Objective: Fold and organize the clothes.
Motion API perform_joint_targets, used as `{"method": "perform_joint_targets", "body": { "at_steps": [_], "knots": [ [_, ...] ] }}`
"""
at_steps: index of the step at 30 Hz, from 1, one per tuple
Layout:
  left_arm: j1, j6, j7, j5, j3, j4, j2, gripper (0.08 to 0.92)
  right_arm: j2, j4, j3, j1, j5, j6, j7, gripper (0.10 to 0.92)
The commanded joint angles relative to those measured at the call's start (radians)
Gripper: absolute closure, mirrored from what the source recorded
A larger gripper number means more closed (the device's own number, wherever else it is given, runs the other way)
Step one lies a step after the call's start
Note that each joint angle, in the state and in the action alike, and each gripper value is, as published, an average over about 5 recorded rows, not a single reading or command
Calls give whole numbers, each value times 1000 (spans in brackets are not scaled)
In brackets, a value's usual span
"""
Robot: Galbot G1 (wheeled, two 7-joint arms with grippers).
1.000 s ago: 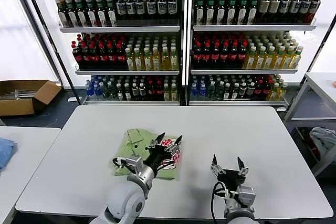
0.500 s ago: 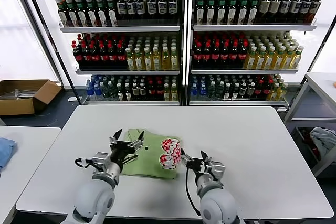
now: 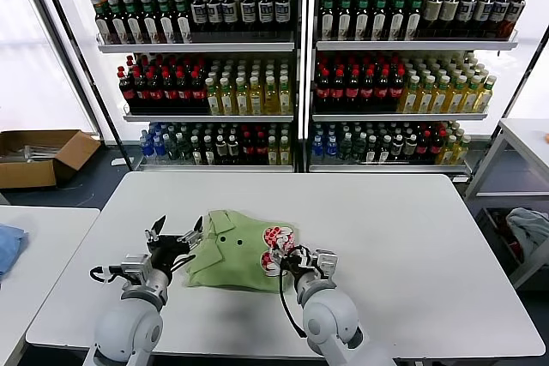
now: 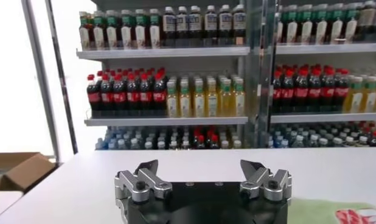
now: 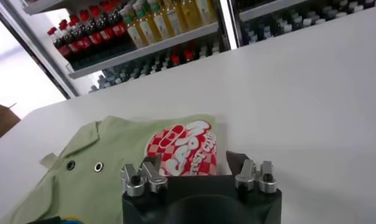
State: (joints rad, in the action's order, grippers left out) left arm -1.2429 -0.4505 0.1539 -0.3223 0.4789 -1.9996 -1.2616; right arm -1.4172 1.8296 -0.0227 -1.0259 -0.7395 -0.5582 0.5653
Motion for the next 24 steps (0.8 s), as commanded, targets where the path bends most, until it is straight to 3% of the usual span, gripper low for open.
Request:
{"method": "perform_joint_targets", "body": {
  "at_steps": [1,11,16,24],
  "knots": [
    [-17,-3,6,0,37,-4,8,177,-17,-28,23,-1,-24,-14,22,331],
    [-26,-5,13,-15,31,-16,4,177,-23,-11,19,-40,-23,-17,43,587],
    [-29,-5,13,-15,28,-21,-3,177,-14,-10,15,-47,-1,-9,38,665],
    [-28,-4,13,-16,32,-25,-14,177,104,46,-16,-28,40,-7,24,857]
  ]
}}
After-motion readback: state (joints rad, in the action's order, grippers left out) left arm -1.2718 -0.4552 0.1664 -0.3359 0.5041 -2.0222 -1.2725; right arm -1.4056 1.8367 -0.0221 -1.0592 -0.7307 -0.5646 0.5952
